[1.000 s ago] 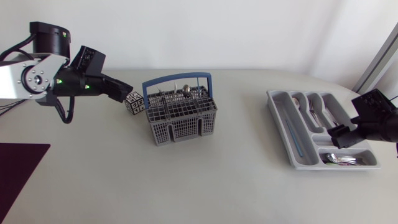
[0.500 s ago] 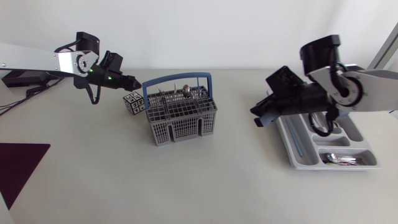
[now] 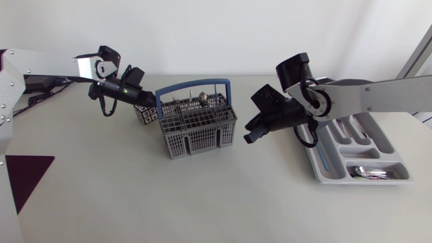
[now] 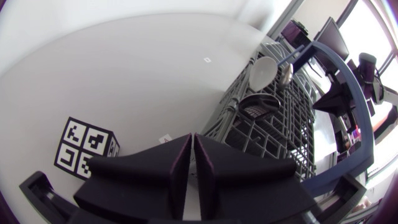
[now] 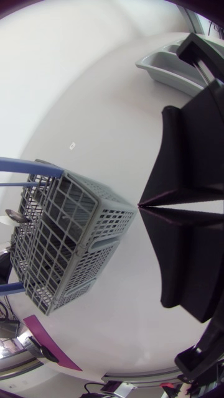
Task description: Transfer all utensils from the basket to the drawer tray.
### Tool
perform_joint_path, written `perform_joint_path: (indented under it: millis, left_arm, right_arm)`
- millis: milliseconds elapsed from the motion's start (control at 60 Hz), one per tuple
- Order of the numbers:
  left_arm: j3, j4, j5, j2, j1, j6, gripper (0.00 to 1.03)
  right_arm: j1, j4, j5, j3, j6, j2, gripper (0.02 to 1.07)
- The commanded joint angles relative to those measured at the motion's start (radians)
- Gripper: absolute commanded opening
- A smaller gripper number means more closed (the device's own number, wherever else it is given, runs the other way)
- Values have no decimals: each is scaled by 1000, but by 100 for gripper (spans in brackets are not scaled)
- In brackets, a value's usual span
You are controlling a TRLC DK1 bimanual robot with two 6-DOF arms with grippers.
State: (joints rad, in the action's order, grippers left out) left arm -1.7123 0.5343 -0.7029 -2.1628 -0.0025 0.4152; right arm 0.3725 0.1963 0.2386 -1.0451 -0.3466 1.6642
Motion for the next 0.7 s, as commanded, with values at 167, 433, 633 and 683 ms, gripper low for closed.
perform_joint_path:
  millis: [167,433,633,683]
  left_arm:
    - [72,187,-89,41,-39,223,4]
    - [246,266,-110,167,-113,367,4]
    - [344,313,-110,261,-215,409,4]
    - [370,329,-110,290,-248,419,4]
  right_arm:
    - [29,-5,14,-66,55,74,8]
    - [-32,26,84,-176,86,197,8]
    - [-66,38,166,-231,95,239,8]
    - [-66,40,183,-248,100,244,8]
